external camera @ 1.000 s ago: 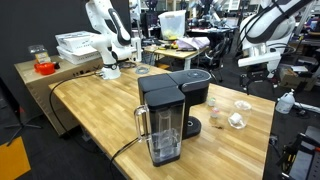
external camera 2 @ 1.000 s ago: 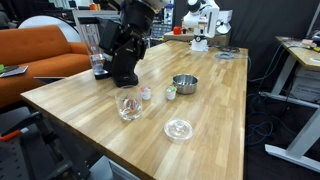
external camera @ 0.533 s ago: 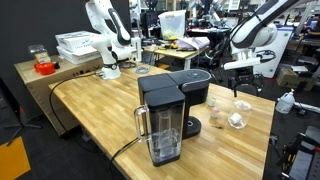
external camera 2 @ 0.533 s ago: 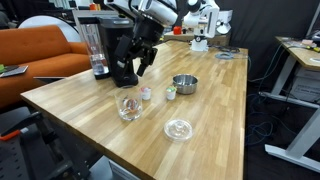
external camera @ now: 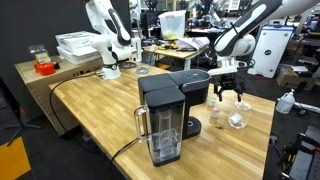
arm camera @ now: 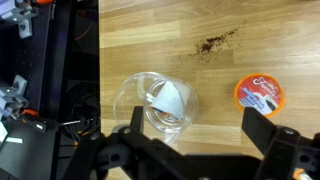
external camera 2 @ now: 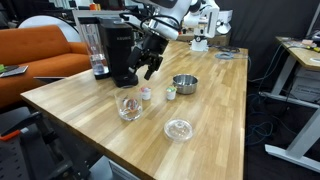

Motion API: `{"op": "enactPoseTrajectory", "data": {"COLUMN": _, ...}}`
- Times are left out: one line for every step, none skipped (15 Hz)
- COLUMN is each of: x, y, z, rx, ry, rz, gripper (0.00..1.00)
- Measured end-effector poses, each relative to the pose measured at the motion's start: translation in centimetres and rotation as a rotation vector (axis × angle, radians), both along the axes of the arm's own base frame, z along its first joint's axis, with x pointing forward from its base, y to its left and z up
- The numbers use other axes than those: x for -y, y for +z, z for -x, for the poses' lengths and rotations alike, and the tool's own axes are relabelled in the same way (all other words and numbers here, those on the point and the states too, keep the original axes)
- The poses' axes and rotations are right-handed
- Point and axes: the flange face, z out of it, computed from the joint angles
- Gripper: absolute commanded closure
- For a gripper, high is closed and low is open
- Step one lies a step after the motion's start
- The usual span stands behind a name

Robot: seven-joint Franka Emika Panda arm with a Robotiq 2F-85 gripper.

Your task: Place the cup on the coffee maker

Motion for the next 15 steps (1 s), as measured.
{"op": "enactPoseTrajectory", "data": {"x": -0.1, "y": -0.2, "z": -0.3, "rx": -0.003, "ry": -0.007, "rz": 0.006, "gripper": 0.0}}
{"op": "enactPoseTrajectory", "data": {"x": -0.1, "y": -0.3, "z": -0.4, "rx": -0.005, "ry": -0.014, "rz": 0.013, "gripper": 0.0}}
{"op": "enactPoseTrajectory", "data": {"x": 0.0, "y": -0.3, "z": -0.4, "rx": -0.006, "ry": -0.023, "rz": 0.019, "gripper": 0.0}}
{"op": "enactPoseTrajectory", "data": {"x": 0.3, "y": -0.2, "z": -0.4, "rx": -0.008, "ry": -0.031, "rz": 0.023, "gripper": 0.0}}
{"op": "enactPoseTrajectory", "data": {"x": 0.5, "y": -0.1, "z": -0.3, "rx": -0.011, "ry": -0.038, "rz": 0.025, "gripper": 0.0}}
{"op": "enactPoseTrajectory", "data": {"x": 0.7, "y": 0.1, "z": -0.1, "rx": -0.015, "ry": -0.044, "rz": 0.027, "gripper": 0.0}}
{"op": "enactPoseTrajectory", "data": {"x": 0.9, "y": 0.2, "z": 0.1, "rx": -0.019, "ry": -0.049, "rz": 0.027, "gripper": 0.0}}
{"op": "enactPoseTrajectory", "data": {"x": 0.9, "y": 0.2, "z": 0.4, "rx": -0.024, "ry": -0.051, "rz": 0.027, "gripper": 0.0}}
{"op": "enactPoseTrajectory", "data": {"x": 0.8, "y": 0.3, "z": 0.8, "rx": -0.029, "ry": -0.052, "rz": 0.026, "gripper": 0.0}}
{"op": "enactPoseTrajectory", "data": {"x": 0.6, "y": 0.3, "z": 1.2, "rx": -0.034, "ry": -0.052, "rz": 0.025, "gripper": 0.0}}
{"op": "enactPoseTrajectory", "data": {"x": 0.4, "y": 0.3, "z": 1.6, "rx": -0.04, "ry": -0.05, "rz": 0.024, "gripper": 0.0}}
{"op": "enactPoseTrajectory", "data": {"x": 0.1, "y": 0.3, "z": 2.0, "rx": -0.045, "ry": -0.048, "rz": 0.023, "gripper": 0.0}}
{"op": "enactPoseTrajectory", "data": {"x": -0.1, "y": 0.3, "z": 2.4, "rx": -0.052, "ry": -0.048, "rz": 0.023, "gripper": 0.0}}
{"op": "enactPoseTrajectory", "data": {"x": -0.3, "y": 0.1, "z": 2.7, "rx": -0.059, "ry": -0.049, "rz": 0.023, "gripper": 0.0}}
{"op": "enactPoseTrajectory", "data": {"x": -0.3, "y": -0.1, "z": 3.0, "rx": -0.066, "ry": -0.054, "rz": 0.025, "gripper": 0.0}}
